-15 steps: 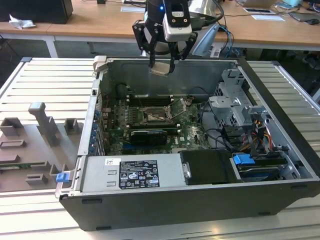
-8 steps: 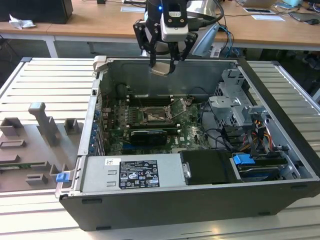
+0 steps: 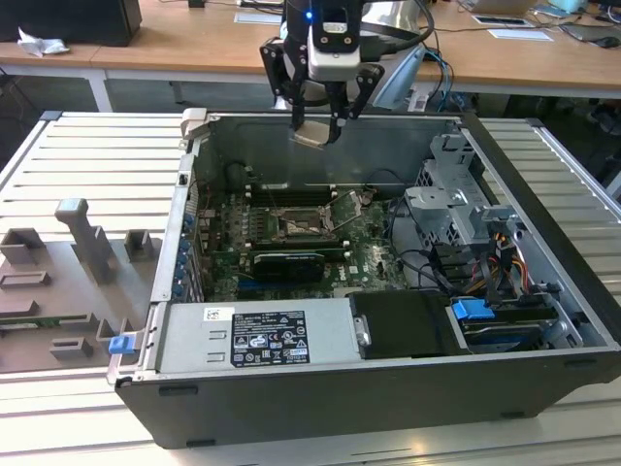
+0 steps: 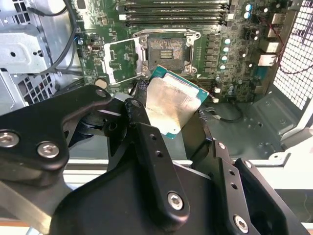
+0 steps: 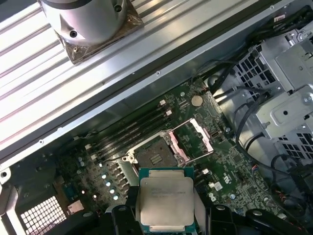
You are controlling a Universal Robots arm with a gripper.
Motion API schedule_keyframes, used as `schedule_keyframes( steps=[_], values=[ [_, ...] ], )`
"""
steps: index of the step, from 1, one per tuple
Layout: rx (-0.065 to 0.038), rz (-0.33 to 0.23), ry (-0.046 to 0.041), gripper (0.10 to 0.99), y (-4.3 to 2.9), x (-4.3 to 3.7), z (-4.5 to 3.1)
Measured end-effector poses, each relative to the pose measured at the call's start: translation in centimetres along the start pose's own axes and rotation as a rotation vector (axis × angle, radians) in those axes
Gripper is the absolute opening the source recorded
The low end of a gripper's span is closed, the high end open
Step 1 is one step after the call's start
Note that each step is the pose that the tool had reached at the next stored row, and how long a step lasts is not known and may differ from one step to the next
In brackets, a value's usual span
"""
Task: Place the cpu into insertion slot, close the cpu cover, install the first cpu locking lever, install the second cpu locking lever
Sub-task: 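Place the cpu into insertion slot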
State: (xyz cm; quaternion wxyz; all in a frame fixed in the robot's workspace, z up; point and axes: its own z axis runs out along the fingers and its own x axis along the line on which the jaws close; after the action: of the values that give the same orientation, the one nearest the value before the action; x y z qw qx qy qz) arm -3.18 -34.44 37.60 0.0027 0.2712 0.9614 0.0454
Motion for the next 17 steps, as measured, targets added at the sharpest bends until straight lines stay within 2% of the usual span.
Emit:
schedule_keyframes(
  steps=[3,17],
  values=[
    [-0.001,0.043,-0.0038,0.529,0.0,0.0,0.06],
    [-0.003,0.177,-0.0158,0.529,-0.02,-0.01,0.18]
  ],
)
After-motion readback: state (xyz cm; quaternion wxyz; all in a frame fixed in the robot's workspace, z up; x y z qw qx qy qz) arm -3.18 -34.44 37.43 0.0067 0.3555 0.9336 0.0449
